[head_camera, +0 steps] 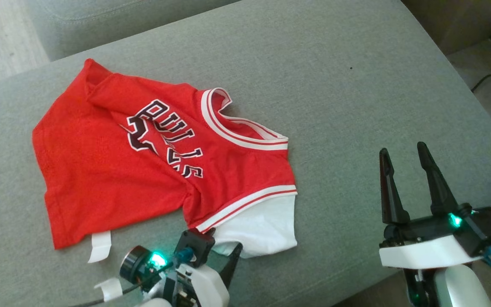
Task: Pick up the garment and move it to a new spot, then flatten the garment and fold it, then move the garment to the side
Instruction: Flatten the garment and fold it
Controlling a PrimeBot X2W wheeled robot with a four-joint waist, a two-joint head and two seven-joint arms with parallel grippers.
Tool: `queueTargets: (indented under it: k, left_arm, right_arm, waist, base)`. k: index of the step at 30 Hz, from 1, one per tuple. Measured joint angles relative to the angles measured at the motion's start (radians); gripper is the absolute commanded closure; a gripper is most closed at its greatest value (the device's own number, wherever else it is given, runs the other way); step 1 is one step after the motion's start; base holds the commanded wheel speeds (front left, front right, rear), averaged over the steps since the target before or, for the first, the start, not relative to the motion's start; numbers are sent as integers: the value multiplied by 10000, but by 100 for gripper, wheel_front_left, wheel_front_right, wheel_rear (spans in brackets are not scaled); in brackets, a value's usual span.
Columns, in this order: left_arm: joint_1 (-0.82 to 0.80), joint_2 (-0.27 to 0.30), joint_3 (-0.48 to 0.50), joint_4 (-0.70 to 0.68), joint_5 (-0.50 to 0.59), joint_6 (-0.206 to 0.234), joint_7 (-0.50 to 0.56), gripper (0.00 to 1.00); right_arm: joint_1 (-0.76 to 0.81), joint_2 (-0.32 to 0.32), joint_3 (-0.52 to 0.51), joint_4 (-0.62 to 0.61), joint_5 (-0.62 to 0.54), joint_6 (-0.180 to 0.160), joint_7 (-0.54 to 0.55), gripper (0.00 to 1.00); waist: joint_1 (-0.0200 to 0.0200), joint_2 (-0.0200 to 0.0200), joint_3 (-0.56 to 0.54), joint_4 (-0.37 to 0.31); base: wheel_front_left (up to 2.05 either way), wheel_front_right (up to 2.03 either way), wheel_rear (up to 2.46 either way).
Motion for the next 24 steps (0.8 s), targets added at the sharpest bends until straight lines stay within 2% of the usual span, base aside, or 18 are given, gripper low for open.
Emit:
queueTargets:
  k: [2, 5, 8, 13, 16, 21, 24]
  left_arm:
    - [28, -159, -6, 58, 96, 98, -322, 0]
    - [283, -412, 77, -207, -372, -82, -625, 0]
    - [685, -466, 221, -696, -493, -46, -1097, 0]
    - [851, -497, 1214, -1411, -282, 742, -2853, 0]
    - [980, -499, 1569, -1434, 2, 1014, -3893, 0]
    - [1848, -616, 2121, -871, 48, 1262, -5381, 0]
    - [2243, -690, 2477, -470, 58, 1325, -5774, 0]
  right_arm:
    - [3, 0, -15, 0, -63, 0, 0, 0]
    - [12, 0, -98, 0, -69, 0, 0, 0]
    - [33, 0, -221, -4, -173, 0, 0, 0]
    - [311, 2, -566, -86, -337, 0, 2, 0]
    - [500, 2, -803, -88, -531, 0, 0, 0]
    - [650, 8, -1147, -75, -777, 0, 0, 0]
    - [707, 10, -1402, -10, -821, 0, 0, 0]
  waist:
    - [0, 0, -21, 95]
    - [0, 0, -57, 249]
    - [0, 0, -121, 457]
    - [0, 0, -299, 1010]
    - [0, 0, -457, 1455]
    - [-1, 0, -757, 2275]
    - [-1, 0, -966, 2778]
  base:
    - [0, 0, 0]
    - [0, 0, 0]
    - [0, 0, 0]
    - [0, 0, 0]
    - [0, 0, 0]
    - [0, 0, 0]
    - [0, 0, 0]
